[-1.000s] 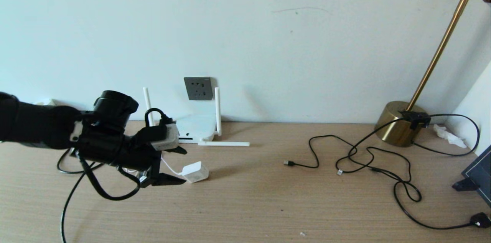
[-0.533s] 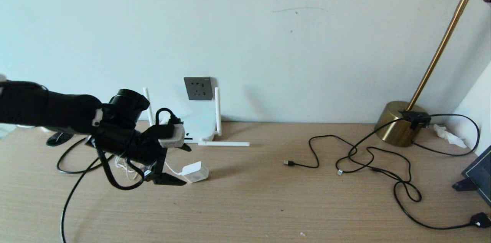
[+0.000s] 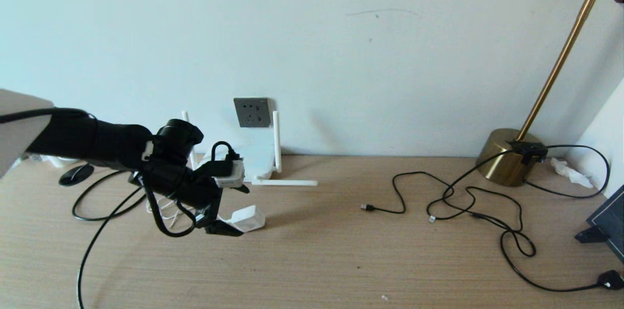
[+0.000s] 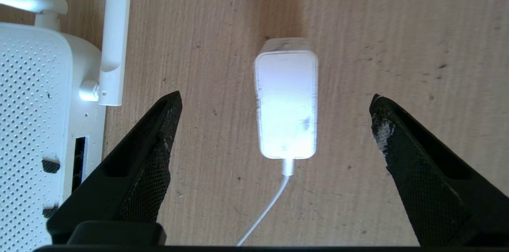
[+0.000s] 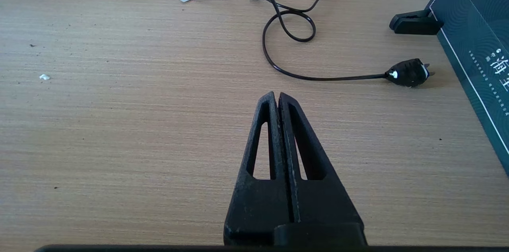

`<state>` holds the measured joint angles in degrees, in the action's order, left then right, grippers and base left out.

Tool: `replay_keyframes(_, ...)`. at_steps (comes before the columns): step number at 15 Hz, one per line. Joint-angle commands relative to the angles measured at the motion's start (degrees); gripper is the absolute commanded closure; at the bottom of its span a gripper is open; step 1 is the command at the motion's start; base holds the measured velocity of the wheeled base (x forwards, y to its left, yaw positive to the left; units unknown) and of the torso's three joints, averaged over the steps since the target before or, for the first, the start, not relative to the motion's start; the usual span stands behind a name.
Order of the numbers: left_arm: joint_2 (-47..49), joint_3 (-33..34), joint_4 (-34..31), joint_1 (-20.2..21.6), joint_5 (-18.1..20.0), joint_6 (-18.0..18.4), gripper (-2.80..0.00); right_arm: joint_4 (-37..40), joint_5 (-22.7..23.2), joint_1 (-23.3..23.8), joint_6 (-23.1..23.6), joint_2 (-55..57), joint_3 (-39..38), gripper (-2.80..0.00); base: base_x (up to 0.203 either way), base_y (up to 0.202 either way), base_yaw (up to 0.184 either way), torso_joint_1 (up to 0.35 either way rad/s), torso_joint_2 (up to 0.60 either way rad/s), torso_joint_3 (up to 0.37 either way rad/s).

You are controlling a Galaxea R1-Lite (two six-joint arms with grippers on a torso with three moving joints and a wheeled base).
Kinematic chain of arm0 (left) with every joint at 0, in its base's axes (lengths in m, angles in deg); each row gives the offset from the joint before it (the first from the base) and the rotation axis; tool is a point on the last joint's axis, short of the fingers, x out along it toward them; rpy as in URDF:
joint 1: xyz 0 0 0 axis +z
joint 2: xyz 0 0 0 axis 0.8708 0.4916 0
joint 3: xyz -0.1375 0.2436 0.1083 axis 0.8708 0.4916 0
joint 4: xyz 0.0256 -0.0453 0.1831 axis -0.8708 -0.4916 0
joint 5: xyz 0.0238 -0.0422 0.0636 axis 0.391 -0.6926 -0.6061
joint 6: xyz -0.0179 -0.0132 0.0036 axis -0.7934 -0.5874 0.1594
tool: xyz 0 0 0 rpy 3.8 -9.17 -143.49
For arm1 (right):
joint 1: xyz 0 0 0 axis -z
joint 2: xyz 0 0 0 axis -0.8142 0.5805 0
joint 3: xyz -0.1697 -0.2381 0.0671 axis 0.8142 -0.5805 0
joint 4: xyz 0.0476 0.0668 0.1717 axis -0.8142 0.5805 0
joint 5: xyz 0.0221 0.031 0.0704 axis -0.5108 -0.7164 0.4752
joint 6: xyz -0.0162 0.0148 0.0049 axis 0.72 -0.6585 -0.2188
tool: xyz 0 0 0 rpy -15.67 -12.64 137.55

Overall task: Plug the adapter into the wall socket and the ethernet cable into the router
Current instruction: Pick up plug

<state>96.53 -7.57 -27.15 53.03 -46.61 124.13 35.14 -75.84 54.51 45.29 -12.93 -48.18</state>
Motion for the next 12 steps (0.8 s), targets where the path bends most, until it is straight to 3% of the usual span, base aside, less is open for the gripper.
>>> replay_keyframes(1,0.92,-0.49,-0.15,-0.39,0.16,0.40,-2.80,0.07,-0.02,0.00,0.07,0.00,0.05,0.00,0.000,0.000,0.000,0.000,0.00,0.000)
replay_keyframes(8,3.09,-2.17,-0.46,-3.20,-2.30,-0.83,-2.80,0.07,-0.02,0.00,0.04,0.00,0.03,0.00,0.000,0.000,0.000,0.000,0.00,0.000)
replay_keyframes(12,2.72,-5.02,-6.00,-3.20,-5.74,-1.17,-2.80,0.07,-0.02,0.00,0.07,0.00,-0.04,0.00,0.000,0.000,0.000,0.000,0.00,0.000)
